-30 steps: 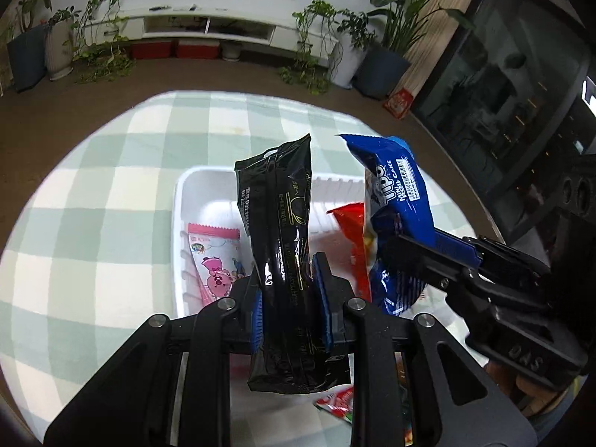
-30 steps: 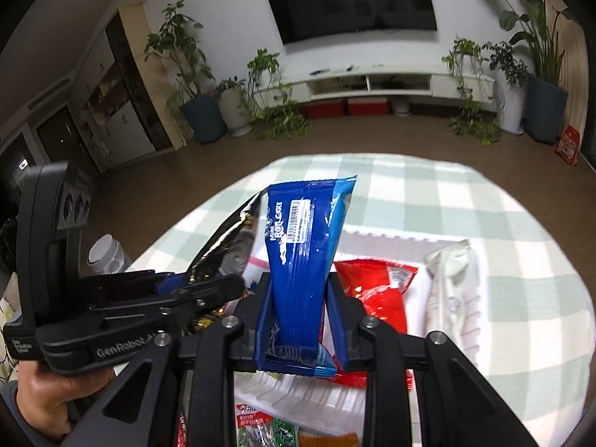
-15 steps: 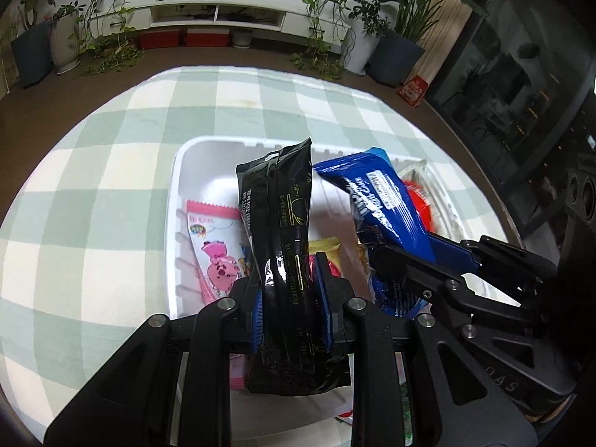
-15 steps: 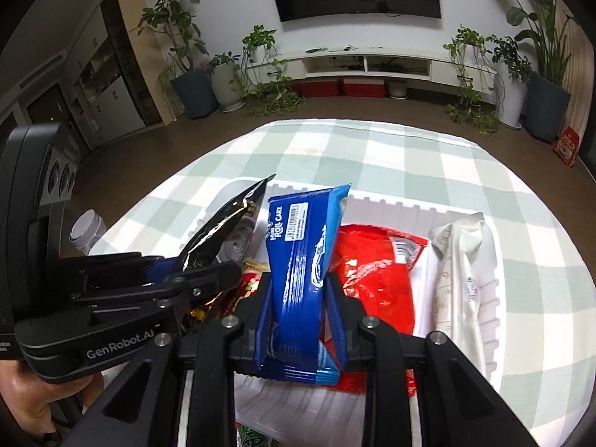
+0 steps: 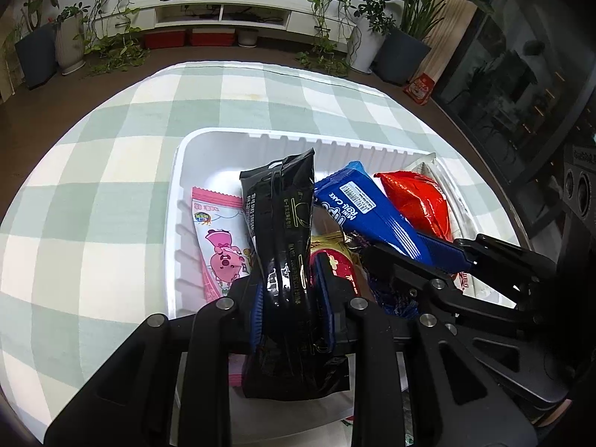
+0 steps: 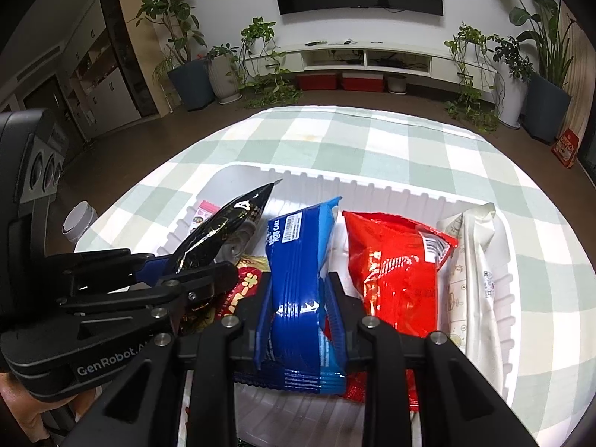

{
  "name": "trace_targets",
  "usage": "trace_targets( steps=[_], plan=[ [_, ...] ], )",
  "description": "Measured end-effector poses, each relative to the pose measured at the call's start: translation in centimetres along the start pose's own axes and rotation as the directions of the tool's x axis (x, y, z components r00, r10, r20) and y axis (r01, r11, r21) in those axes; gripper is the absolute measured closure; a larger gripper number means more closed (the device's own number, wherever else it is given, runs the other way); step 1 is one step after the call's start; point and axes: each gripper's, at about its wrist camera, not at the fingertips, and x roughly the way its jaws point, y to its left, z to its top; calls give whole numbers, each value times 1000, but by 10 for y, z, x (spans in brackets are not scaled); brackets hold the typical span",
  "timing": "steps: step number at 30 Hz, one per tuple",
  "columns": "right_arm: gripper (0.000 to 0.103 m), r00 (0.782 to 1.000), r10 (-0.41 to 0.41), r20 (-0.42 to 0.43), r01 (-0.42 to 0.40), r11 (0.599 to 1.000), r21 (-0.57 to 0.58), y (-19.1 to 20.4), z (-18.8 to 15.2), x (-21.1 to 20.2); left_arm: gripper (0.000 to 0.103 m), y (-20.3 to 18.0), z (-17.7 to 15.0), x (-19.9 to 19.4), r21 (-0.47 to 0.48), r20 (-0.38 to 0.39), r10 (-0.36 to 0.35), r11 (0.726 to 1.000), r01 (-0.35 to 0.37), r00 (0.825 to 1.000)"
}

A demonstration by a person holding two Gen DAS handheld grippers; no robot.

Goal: Organize snacks
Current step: 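Lower both packets into the tray and open both grippers, then withdraw both tools from the tray back over the remaining snacks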

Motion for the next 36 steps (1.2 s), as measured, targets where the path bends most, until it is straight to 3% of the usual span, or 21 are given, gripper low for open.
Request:
trace_targets(
  steps=[15, 17, 19, 21, 23, 25, 30, 36],
  plan=[
    [54, 1000, -2, 11, 2, 1000, 3, -5, -1, -7, 72, 1, -4, -14, -24, 33, 7, 1000, -7, 999],
    [52, 1000, 5, 19, -5, 1000, 8, -6, 0, -12, 64, 1, -4, -20, -26, 47, 18, 1000, -16, 999],
    [49, 999, 2, 36, -2, 1000, 17, -8, 1, -19, 41, 4, -3, -29, -43, 67, 46, 998, -43, 997],
    [43, 998, 21, 65, -24, 999, 44, -13, 3, -30, 31, 8, -3, -38, -61, 81, 25, 998, -20, 996],
    [28, 994, 39, 103, -47, 996, 82, -18, 6, -42, 21, 7, -6, -49, -52, 98, 32, 998, -27, 995],
    [22, 987, 65, 147, -81, 991, 106, -20, 8, -55, 8, 4, -11, -62, -41, 113, 27, 999, -22, 993],
    [6, 961, 77, 265, -106, 990, 96, -19, 6, -93, 2, 0, -38, -104, -42, 166, 16, 999, -9, 986],
    [0, 919, 64, 390, -128, 982, 140, -34, -11, -144, 1, -5, -103, -159, -63, 259, 18, 998, -2, 966]
  ],
)
